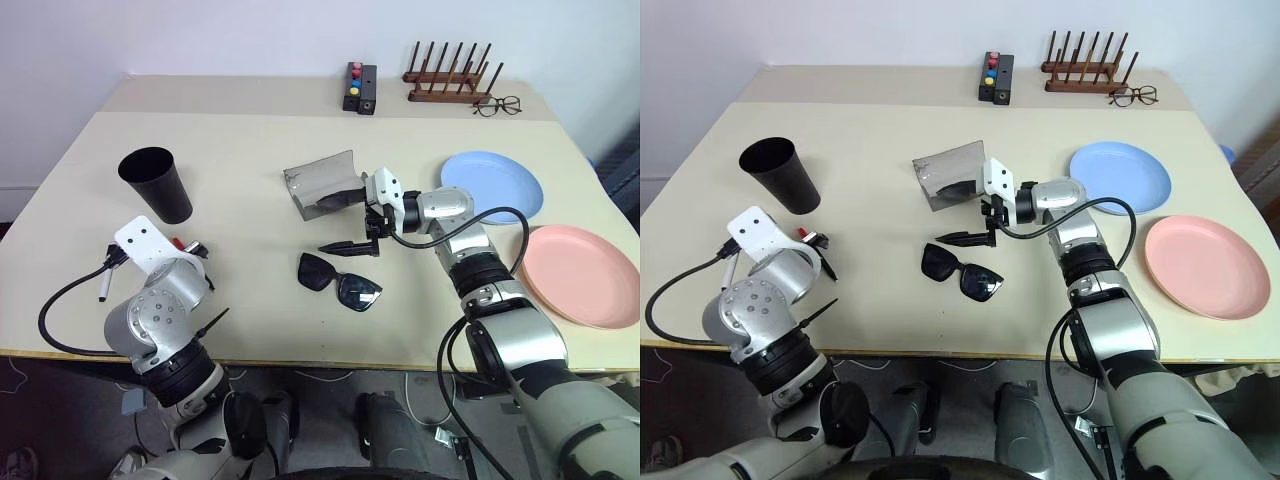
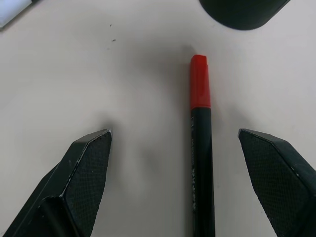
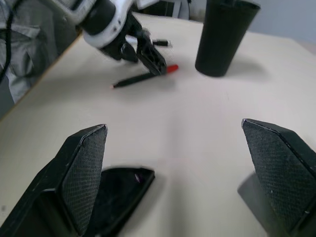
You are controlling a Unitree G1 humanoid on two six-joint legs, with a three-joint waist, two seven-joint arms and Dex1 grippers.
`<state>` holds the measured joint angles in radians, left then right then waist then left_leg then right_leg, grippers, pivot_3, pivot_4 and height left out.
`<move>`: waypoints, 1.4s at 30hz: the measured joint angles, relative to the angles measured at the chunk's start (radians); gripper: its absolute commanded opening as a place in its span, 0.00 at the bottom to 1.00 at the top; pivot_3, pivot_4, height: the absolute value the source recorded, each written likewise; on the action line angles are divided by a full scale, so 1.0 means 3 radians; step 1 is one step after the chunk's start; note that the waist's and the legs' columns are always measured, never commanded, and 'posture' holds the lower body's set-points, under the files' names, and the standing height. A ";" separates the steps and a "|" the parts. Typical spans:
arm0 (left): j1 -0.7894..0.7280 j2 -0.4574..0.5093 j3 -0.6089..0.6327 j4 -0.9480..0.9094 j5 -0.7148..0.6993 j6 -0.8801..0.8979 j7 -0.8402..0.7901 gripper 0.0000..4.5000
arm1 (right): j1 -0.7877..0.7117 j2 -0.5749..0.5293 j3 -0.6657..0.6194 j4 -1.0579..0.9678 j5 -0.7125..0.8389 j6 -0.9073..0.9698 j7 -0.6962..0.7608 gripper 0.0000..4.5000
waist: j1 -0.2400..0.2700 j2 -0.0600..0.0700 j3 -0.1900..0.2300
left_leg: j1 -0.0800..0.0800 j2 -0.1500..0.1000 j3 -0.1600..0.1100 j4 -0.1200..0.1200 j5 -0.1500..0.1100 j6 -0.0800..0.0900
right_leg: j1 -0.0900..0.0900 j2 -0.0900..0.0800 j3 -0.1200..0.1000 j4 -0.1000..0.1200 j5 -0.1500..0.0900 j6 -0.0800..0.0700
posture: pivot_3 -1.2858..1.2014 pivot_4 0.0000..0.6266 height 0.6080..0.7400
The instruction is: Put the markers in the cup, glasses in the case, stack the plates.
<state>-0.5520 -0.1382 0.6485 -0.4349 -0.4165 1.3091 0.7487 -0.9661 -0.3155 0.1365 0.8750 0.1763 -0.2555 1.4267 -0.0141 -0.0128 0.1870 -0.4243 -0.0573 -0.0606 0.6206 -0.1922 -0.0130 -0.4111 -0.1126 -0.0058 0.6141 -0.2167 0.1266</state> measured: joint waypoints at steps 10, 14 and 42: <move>-0.0399 -0.0059 0.0170 0.0119 0.0423 0.0132 0.0123 0.93 | -0.0108 0.0008 -0.0007 0.0118 -0.0029 -0.0057 0.0065 1.00 | 0.0014 -0.0003 0.0002 | -0.0001 -0.0001 -0.0001 0.0002 0.0000 -0.0001 | 0.0001 0.0000 -0.0001 0.0000 0.0000 0.0001 | 0.52 0.24 1.00; -0.0593 -0.0059 0.0161 0.0367 0.0618 0.0125 0.0182 0.93 | -0.0108 0.0020 -0.0007 0.0117 -0.0024 -0.0051 0.0111 1.00 | 0.0003 -0.0005 0.0003 | -0.0001 -0.0001 -0.0001 0.0001 0.0000 -0.0001 | 0.0000 0.0000 -0.0001 0.0000 0.0000 0.0001 | 0.52 0.24 1.00; -0.0885 -0.0074 0.0088 0.0950 0.1289 0.0200 0.0119 0.12 | -0.0053 0.0029 -0.0079 -0.0187 0.0015 0.0107 0.0075 1.00 | -0.0018 -0.0005 0.0003 | 0.0000 0.0001 0.0000 -0.0001 -0.0002 -0.0008 | -0.0005 0.0001 0.0000 0.0006 0.0001 0.0002 | 0.52 0.24 1.00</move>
<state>-0.8175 -0.1602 0.6748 -0.1498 -0.0297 1.3692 0.7843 -0.9821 -0.3067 0.1127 0.8190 0.1809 -0.2233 1.4493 -0.0197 -0.0143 0.1880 -0.4243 -0.0570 -0.0607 0.6204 -0.1929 -0.0152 -0.4125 -0.1123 -0.0060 0.6160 -0.2164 0.1272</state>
